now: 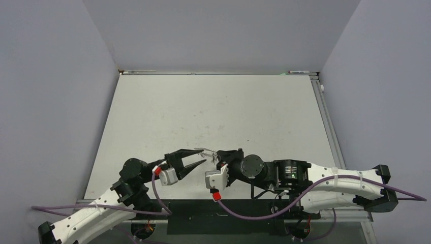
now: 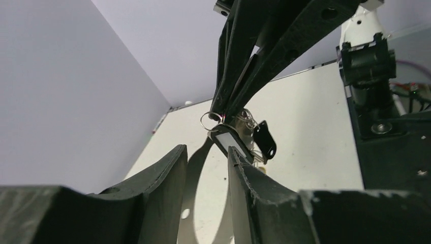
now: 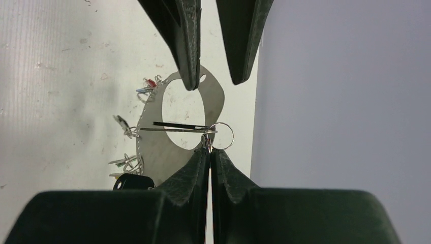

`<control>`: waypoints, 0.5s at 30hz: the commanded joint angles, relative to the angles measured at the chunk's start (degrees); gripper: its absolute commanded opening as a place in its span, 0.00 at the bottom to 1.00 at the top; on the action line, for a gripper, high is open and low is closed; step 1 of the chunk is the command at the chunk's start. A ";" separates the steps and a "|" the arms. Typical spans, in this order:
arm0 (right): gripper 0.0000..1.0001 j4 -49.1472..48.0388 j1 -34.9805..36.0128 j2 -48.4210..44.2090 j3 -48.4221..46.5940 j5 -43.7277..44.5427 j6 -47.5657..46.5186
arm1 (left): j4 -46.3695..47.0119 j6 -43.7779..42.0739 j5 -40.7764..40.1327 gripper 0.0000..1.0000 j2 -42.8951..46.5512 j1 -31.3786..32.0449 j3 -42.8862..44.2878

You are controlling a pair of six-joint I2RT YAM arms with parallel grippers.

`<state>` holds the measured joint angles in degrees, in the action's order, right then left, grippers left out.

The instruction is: Put the keys on the keyring

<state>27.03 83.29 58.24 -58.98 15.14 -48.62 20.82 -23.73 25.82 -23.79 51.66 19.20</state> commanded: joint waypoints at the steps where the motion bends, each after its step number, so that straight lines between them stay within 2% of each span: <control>1: 0.05 -6.86 1.20 -2.37 0.69 4.87 -0.02 | 8.58 14.19 3.83 0.32 -3.58 -1.76 3.95; 9: 0.05 -13.79 1.61 -3.03 4.34 10.49 -0.52 | 10.16 22.12 3.85 0.28 -7.59 -2.58 5.85; 15: 0.05 -23.04 1.65 -3.54 7.59 16.77 0.24 | 9.63 30.96 -2.91 0.26 -9.91 -3.73 8.22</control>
<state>15.70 84.49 56.64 -52.42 23.83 -48.77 27.42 -1.02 27.16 -32.80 48.86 23.53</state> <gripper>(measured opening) 0.053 0.259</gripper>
